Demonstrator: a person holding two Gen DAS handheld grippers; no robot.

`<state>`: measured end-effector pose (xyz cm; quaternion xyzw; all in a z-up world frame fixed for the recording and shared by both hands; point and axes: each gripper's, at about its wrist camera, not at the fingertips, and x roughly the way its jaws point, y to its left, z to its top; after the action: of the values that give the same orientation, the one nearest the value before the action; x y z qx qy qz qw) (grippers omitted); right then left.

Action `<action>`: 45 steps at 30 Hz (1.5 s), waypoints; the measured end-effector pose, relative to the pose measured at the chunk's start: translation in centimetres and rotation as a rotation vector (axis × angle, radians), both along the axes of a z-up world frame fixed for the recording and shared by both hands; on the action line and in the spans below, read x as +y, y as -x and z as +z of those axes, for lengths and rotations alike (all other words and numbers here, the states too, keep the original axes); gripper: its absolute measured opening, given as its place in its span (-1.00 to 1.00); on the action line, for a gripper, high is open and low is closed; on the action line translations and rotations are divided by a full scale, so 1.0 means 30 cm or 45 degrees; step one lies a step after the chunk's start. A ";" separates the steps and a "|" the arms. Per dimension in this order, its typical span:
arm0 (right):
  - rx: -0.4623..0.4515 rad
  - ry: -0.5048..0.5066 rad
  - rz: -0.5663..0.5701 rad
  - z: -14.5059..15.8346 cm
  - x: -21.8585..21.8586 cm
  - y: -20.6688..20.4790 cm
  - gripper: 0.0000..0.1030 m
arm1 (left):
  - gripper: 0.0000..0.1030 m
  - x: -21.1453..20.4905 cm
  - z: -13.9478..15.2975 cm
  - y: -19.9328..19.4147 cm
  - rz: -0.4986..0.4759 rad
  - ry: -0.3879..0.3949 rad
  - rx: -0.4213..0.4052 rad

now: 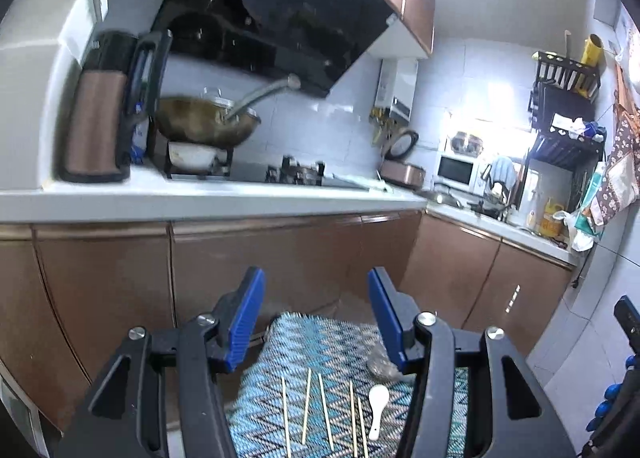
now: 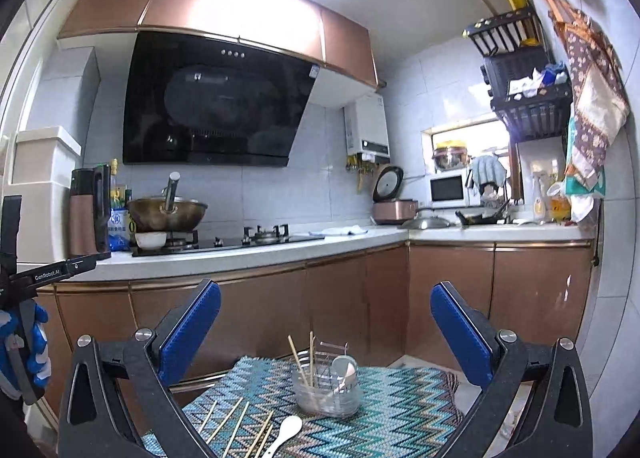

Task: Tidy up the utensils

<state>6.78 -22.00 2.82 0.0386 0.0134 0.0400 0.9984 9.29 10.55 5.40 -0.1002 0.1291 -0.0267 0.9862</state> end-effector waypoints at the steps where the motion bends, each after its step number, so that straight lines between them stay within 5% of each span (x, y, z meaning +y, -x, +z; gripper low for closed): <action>1: 0.016 0.000 0.005 -0.009 0.000 -0.008 0.99 | 0.01 0.000 -0.014 -0.013 -0.007 0.006 0.022; 8: 0.194 -0.021 0.018 -0.104 -0.018 -0.114 1.00 | 0.01 -0.054 -0.138 -0.136 -0.110 0.016 0.185; 17: 0.488 -0.087 0.148 -0.320 -0.025 -0.332 0.97 | 0.01 -0.169 -0.404 -0.391 -0.260 0.005 0.527; 24: 0.752 -0.201 0.292 -0.550 -0.022 -0.535 0.47 | -0.01 -0.274 -0.666 -0.632 -0.360 0.010 0.838; 28: 0.926 -0.296 0.390 -0.707 -0.006 -0.667 0.12 | -0.19 -0.345 -0.794 -0.757 -0.417 0.030 0.993; 35: 1.112 -0.403 0.480 -0.903 0.014 -0.860 -0.06 | -0.36 -0.429 -0.934 -0.909 -0.435 0.020 1.156; 45: 1.206 -0.409 0.575 -1.014 0.071 -1.021 -0.31 | -0.70 -0.506 -1.018 -1.027 -0.462 -0.070 1.271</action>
<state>37.40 -19.88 -27.61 0.2004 0.4630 0.2333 0.8313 40.11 -4.63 -25.13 -0.0508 0.5988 -0.1424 0.7865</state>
